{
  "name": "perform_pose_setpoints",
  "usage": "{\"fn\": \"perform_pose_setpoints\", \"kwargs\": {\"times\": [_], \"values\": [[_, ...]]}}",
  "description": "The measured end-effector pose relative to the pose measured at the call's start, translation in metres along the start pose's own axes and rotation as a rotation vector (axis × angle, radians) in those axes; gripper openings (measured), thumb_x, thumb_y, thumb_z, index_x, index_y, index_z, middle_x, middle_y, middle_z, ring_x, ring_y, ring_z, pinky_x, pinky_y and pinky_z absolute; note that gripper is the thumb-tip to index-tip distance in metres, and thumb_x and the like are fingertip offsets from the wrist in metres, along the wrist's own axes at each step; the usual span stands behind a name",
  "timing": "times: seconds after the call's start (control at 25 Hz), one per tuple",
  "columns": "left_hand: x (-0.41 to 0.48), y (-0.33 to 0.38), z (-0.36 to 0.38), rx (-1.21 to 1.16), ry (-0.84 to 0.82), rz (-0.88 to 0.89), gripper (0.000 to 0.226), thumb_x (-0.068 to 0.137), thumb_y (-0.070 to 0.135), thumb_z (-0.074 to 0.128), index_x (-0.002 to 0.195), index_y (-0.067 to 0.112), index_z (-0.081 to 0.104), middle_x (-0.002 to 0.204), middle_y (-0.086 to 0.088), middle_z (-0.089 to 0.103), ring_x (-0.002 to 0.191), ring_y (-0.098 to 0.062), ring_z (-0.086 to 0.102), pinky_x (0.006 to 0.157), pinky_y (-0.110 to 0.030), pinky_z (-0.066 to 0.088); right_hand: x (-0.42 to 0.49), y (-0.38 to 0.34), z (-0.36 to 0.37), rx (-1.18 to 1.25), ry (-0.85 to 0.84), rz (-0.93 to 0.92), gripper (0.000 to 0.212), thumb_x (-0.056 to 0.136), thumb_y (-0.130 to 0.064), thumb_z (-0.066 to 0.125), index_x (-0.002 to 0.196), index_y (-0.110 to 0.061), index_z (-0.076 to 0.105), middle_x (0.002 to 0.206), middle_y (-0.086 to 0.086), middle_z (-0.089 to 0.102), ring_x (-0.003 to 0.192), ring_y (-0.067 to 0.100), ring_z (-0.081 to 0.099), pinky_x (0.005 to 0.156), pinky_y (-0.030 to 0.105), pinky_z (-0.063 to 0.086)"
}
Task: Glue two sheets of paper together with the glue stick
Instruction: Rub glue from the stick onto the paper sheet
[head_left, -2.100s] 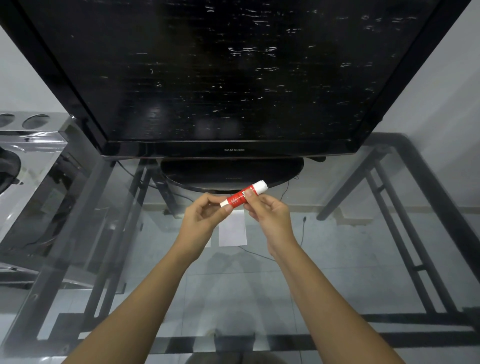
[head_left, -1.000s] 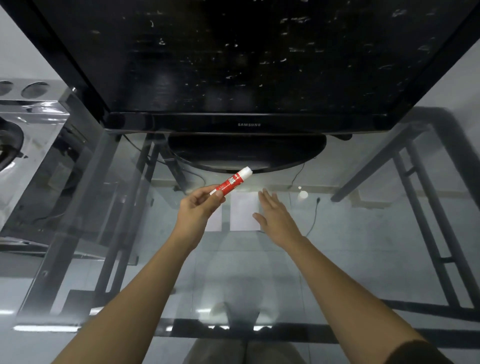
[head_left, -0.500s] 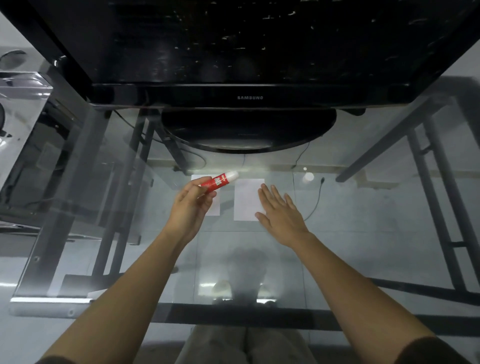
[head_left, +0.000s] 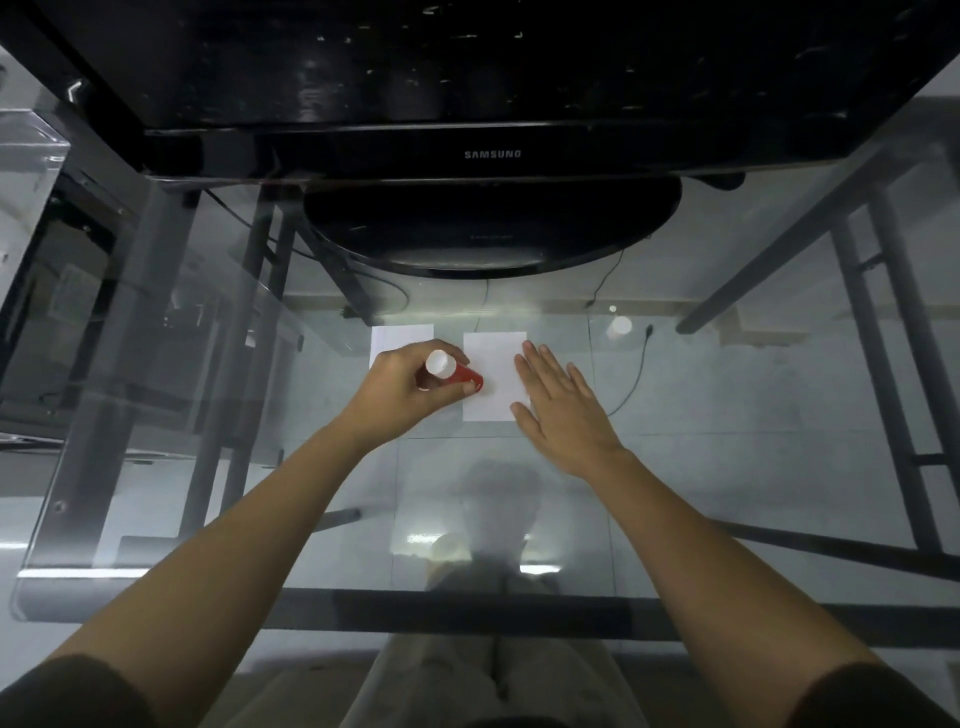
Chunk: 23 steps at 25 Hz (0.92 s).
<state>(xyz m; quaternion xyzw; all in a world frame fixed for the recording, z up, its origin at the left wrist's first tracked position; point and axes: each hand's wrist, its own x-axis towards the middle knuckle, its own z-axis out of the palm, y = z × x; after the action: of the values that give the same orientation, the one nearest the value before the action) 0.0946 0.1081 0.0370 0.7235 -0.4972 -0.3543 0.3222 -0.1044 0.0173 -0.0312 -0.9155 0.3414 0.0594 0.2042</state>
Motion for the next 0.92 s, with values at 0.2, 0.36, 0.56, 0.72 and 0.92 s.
{"fn": "perform_pose_setpoints", "kwargs": {"times": [0.2,0.36,0.56,0.72,0.92], "values": [[0.005,0.005,0.001,0.198,-0.129,0.183,0.020,0.077,0.026,0.072,0.092,0.014,0.065,0.088,0.004,0.065,0.076,-0.005,0.058,0.067,-0.009,0.047,0.001,-0.001,-0.002,0.021,0.022,0.012,0.062,0.098,-0.040,0.032,0.147,-0.012,0.009,0.159,0.003,0.003,0.145,0.014,-0.001,0.115,0.031,-0.003],[0.009,0.008,0.005,0.306,-0.233,0.258,0.019,0.080,0.024,0.070,0.094,0.012,0.064,0.093,-0.004,0.068,0.079,-0.015,0.060,0.071,-0.020,0.049,0.002,-0.001,-0.003,0.019,0.015,0.012,0.062,0.098,-0.039,0.033,0.147,-0.011,0.009,0.159,0.003,0.002,0.145,0.014,-0.002,0.116,0.033,-0.001],[0.016,0.007,-0.002,0.346,-0.211,0.253,0.016,0.080,0.022,0.069,0.090,0.011,0.064,0.087,-0.007,0.066,0.072,-0.016,0.058,0.066,-0.020,0.048,0.002,-0.001,-0.002,0.015,0.013,0.008,0.062,0.098,-0.040,0.032,0.147,-0.012,0.008,0.159,0.003,0.002,0.145,0.014,-0.003,0.116,0.032,-0.002],[0.013,0.009,0.006,0.322,-0.250,0.275,0.019,0.079,0.024,0.070,0.091,0.011,0.064,0.087,-0.006,0.067,0.073,-0.016,0.059,0.065,-0.015,0.046,0.002,-0.001,-0.001,0.009,0.009,0.012,0.062,0.098,-0.040,0.032,0.147,-0.012,0.007,0.159,0.003,0.001,0.145,0.014,-0.003,0.116,0.032,-0.002],[0.020,0.008,0.001,0.317,-0.117,0.232,0.020,0.079,0.021,0.071,0.091,0.007,0.064,0.089,-0.008,0.067,0.073,-0.019,0.060,0.069,-0.029,0.054,0.002,-0.002,-0.002,0.015,0.014,0.021,0.062,0.098,-0.040,0.032,0.147,-0.011,0.008,0.159,0.003,0.003,0.145,0.014,-0.002,0.116,0.033,-0.001]]}}
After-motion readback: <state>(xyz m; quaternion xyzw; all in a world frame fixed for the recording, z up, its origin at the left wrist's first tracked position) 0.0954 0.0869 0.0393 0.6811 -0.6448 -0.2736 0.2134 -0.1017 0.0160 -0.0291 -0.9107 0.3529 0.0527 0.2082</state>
